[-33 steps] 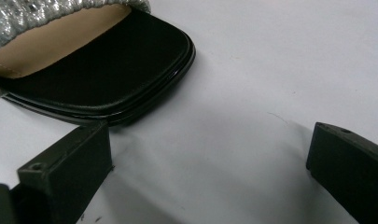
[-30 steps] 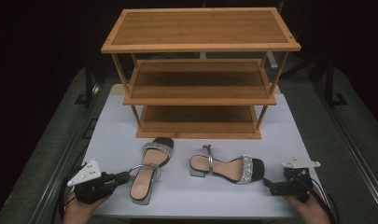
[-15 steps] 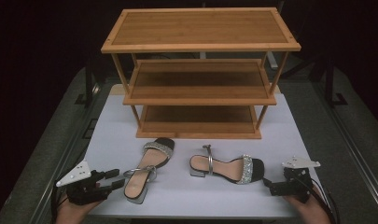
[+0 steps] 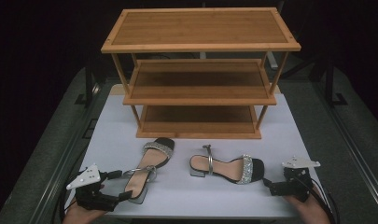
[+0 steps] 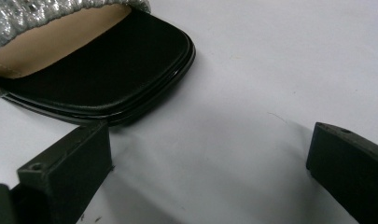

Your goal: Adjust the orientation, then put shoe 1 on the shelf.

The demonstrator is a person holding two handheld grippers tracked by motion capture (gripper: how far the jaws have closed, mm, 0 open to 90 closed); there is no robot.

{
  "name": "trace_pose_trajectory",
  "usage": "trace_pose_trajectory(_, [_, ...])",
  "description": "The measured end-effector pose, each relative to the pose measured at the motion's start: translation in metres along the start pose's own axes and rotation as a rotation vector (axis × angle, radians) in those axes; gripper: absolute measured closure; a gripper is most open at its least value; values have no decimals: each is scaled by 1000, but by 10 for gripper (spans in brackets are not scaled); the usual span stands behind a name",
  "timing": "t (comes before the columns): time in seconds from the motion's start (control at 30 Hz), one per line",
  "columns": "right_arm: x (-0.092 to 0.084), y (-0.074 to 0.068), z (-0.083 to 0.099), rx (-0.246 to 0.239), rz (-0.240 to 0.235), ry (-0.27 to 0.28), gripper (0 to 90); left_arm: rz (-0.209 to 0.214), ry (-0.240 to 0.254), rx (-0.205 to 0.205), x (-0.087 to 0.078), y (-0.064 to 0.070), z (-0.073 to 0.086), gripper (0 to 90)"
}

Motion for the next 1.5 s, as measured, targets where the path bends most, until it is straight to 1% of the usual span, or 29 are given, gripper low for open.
trace_pose_trajectory(0.07, [0,0,0,0,0,0,0,18,-19,15,4,1,1,131])
trace_pose_trajectory(0.1, [0,0,0,-1,0,-1,0,28,-17,14,6,1,1,131])
trace_pose_trajectory(0.17, [0,0,0,-1,0,0,0,35,-21,19,9,2,0,130])
trace_pose_trajectory(0.23, [0,0,0,-1,1,1,0,35,-23,26,11,2,-1,130])
trace_pose_trajectory(0.4, [0,0,0,-1,0,1,0,27,-35,26,13,3,1,129])
trace_pose_trajectory(0.53, [0,0,0,-1,0,1,0,34,-35,14,13,2,2,129])
trace_pose_trajectory(0.63, [0,0,0,-1,0,1,0,48,-36,-1,14,1,3,129])
trace_pose_trajectory(0.77, [0,0,0,-1,1,1,0,44,-44,-2,14,1,4,129])
trace_pose_trajectory(0.83, [0,0,0,-1,0,1,0,48,-42,-7,14,1,5,129])
trace_pose_trajectory(0.9, [0,0,0,-1,0,1,0,58,-46,-23,15,0,6,129])
trace_pose_trajectory(0.93, [0,0,0,-1,0,1,0,62,-51,-29,15,-1,7,129])
trace_pose_trajectory(1.0, [0,0,0,-1,1,1,0,66,-80,-33,16,-1,10,131])
trace_pose_trajectory(1.07, [0,0,0,-1,1,1,0,69,-98,-25,17,0,12,131])
trace_pose_trajectory(1.13, [0,0,0,-1,1,1,0,70,-88,-11,19,2,9,131])
trace_pose_trajectory(1.2, [0,0,0,-1,1,1,0,68,-96,-4,23,2,9,131])
trace_pose_trajectory(1.27, [0,0,0,-1,1,1,0,84,-118,-8,28,2,11,131])
trace_pose_trajectory(1.33, [0,0,0,-1,1,1,0,87,-129,-6,32,2,11,131])
trace_pose_trajectory(1.4, [0,0,0,-1,1,1,0,82,-128,-2,36,1,10,132])
trace_pose_trajectory(1.43, [0,0,0,-1,1,1,0,81,-122,-4,37,1,9,134])
trace_pose_trajectory(1.5, [0,0,0,-1,1,1,0,82,-126,-3,38,0,8,141])
Point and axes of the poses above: each handheld gripper's, and its own axes: x roughly forward along the jaws, z roughly out of its underside, y roughly to its right, the point moved 4 cm from there along x, roughly forward along the jaws, and after that the axes turned 4 degrees about z, right-handed, at the moved point
